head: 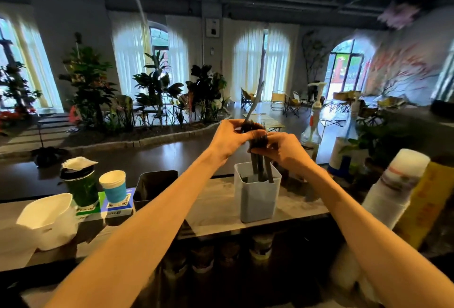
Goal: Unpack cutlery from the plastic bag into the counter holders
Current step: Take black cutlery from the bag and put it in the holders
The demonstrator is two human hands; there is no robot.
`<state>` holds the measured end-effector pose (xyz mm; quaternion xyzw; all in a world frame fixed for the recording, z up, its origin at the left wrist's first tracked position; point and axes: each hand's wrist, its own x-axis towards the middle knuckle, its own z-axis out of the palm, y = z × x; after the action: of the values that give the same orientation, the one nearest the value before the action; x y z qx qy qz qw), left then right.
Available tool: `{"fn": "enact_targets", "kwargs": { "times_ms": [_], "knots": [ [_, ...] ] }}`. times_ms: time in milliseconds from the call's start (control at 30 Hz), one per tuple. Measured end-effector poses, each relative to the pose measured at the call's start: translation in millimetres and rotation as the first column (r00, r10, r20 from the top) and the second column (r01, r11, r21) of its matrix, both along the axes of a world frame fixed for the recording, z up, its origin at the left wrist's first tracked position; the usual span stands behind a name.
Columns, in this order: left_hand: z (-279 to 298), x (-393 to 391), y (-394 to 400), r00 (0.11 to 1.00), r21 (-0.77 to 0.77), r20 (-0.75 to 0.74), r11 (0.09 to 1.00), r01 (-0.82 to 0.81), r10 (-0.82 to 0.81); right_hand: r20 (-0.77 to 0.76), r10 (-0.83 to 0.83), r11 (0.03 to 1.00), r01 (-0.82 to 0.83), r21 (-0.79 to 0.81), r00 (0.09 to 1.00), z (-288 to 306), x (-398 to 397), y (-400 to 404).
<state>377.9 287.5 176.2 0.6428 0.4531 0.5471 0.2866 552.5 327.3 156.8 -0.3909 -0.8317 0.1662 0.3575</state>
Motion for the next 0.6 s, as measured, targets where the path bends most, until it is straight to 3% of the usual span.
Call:
{"fn": "enact_targets", "kwargs": {
  "times_ms": [167, 333, 433, 500, 600],
  "knots": [
    [-8.1, 4.7, 47.5, 0.998, 0.018, -0.019, 0.998, -0.066, 0.066, -0.023, -0.032, 0.999, 0.032, 0.031, 0.999, -10.9, -1.1, 50.0],
    [-50.7, -4.2, 65.5, 0.995, -0.145, -0.090, 0.988, -0.057, 0.044, 0.112, 0.027, 0.989, -0.011, -0.147, 0.993, -43.0, 4.5, 72.3],
    [-62.1, -14.5, 57.3, 0.997, -0.203, -0.057, 0.977, -0.061, 0.050, 0.195, 0.060, 0.976, -0.017, -0.217, 0.979, -47.1, 13.9, 74.1],
    [-62.9, -21.4, 48.4, 0.997, -0.221, -0.042, 0.972, -0.075, 0.067, 0.158, 0.056, 0.981, -0.024, -0.195, 0.986, -41.5, 14.9, 71.0],
    [-61.3, -32.6, 31.2, 0.999, -0.255, -0.025, 0.966, -0.030, 0.025, -0.066, 0.062, 0.988, -0.070, -0.134, 0.996, -22.4, 0.5, 53.0]
  ]
}}
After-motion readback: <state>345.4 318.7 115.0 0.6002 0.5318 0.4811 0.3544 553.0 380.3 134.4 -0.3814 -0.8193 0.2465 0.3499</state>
